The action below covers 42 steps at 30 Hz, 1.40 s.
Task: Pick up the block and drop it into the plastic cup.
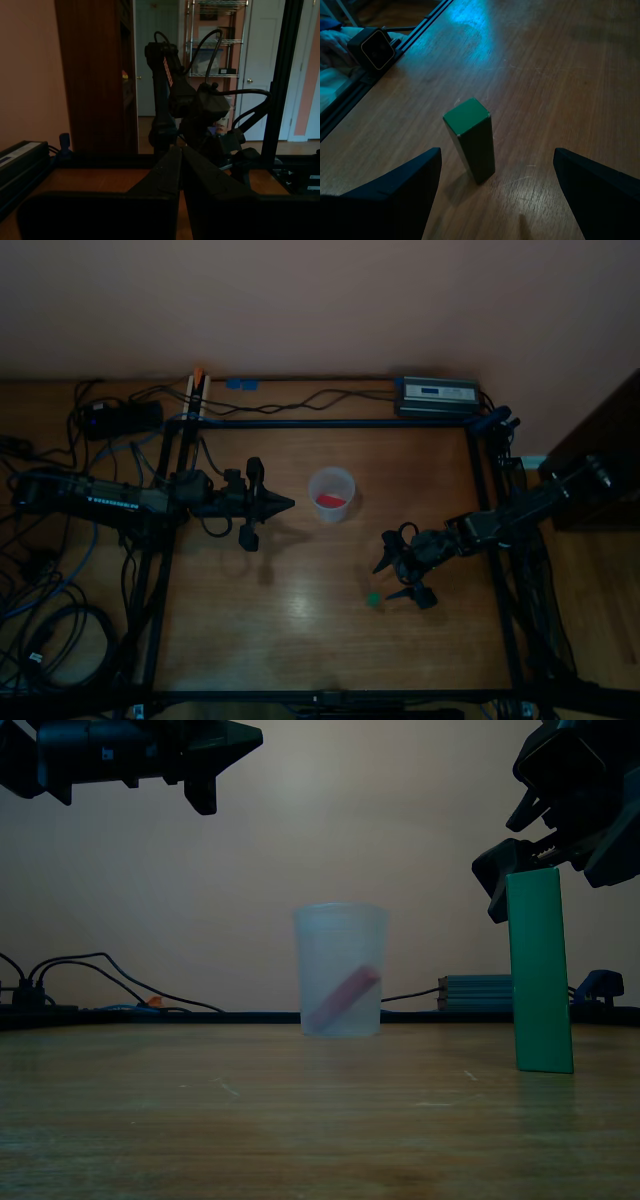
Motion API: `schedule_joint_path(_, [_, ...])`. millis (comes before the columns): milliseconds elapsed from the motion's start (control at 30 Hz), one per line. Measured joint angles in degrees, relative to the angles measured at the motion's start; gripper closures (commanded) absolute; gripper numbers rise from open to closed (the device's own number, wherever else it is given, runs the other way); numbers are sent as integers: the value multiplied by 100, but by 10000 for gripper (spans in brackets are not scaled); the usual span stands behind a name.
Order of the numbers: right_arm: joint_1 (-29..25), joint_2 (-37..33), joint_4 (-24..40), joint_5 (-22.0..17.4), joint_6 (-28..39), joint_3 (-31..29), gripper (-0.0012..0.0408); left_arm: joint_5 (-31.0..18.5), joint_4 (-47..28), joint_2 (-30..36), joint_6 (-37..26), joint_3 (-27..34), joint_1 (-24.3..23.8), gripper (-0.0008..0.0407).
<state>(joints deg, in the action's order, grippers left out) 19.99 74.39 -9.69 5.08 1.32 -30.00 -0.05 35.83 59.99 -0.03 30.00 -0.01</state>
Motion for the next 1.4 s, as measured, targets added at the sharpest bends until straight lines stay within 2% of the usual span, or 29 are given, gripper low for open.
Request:
schedule_joint_path(267, [151, 457, -444, 2, 0, 0, 88, 0, 0, 0, 2, 0, 0, 399])
schedule_joint_path(600, [175, 621, -713, 2, 188, 0, 88, 0, 0, -2, 0, 0, 0, 399])
schedule_joint_path(767, [184, 994, -710, 4, 214, -221, 88, 0, 0, -2, 0, 0, 0, 399])
schedule_joint_path(833, [190, 1213, -568, 7, 210, -448, 88, 0, 2, -2, 0, 0, 0, 399])
schedule_joint_path(1033, [186, 1582, 391, 17, 179, -1045, 88, 0, 0, -2, 0, 0, 0, 399])
schedule_joint_path(1400, [186, 1578, 520, 24, 197, -1147, 92, 0, 0, -2, 0, 0, -2, 399])
